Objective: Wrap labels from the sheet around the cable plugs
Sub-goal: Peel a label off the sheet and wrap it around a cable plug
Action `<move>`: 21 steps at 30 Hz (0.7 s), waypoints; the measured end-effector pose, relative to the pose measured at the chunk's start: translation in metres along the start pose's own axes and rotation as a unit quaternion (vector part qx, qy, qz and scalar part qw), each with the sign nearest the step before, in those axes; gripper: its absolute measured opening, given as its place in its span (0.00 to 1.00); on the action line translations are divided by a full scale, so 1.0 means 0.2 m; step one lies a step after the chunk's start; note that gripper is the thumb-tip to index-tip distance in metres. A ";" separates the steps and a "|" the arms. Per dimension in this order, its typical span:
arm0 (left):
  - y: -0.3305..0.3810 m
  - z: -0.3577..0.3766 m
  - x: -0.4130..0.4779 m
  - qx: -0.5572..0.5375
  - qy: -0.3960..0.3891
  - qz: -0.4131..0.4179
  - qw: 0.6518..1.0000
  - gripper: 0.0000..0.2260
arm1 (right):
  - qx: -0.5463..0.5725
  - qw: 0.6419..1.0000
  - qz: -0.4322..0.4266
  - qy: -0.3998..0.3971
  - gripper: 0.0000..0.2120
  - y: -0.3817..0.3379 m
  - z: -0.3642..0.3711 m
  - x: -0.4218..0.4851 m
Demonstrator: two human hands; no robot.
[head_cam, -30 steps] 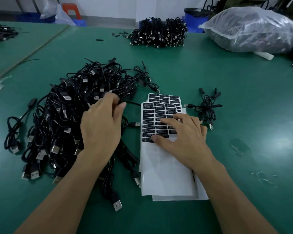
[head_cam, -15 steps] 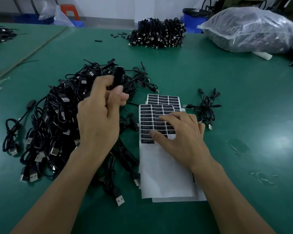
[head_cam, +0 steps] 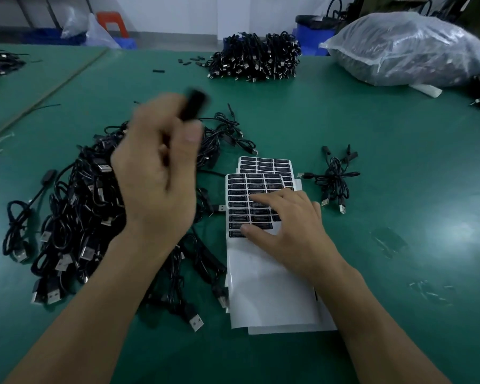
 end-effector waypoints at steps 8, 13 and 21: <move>0.18 0.33 -0.09 0.219 -0.256 0.161 0.928 0.09 | 0.107 0.994 -0.003 0.030 0.27 -0.01 -0.03 0.00; -0.05 0.39 -0.17 0.252 -0.409 -0.003 0.877 0.17 | 0.303 0.948 0.008 0.094 0.20 0.01 -0.12 0.00; -0.21 0.40 -0.38 0.201 -0.474 -0.097 0.852 0.20 | 0.406 0.903 0.062 0.127 0.09 0.08 -0.13 0.01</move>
Point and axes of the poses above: each hand's wrist, its own x-axis towards the middle knuckle, its own z-axis out of the palm, y = z × x, the point moved 9 cm from there along x, towards the middle knuckle, and after that the axes turned 1 degree about y, right-handed, at the moved point
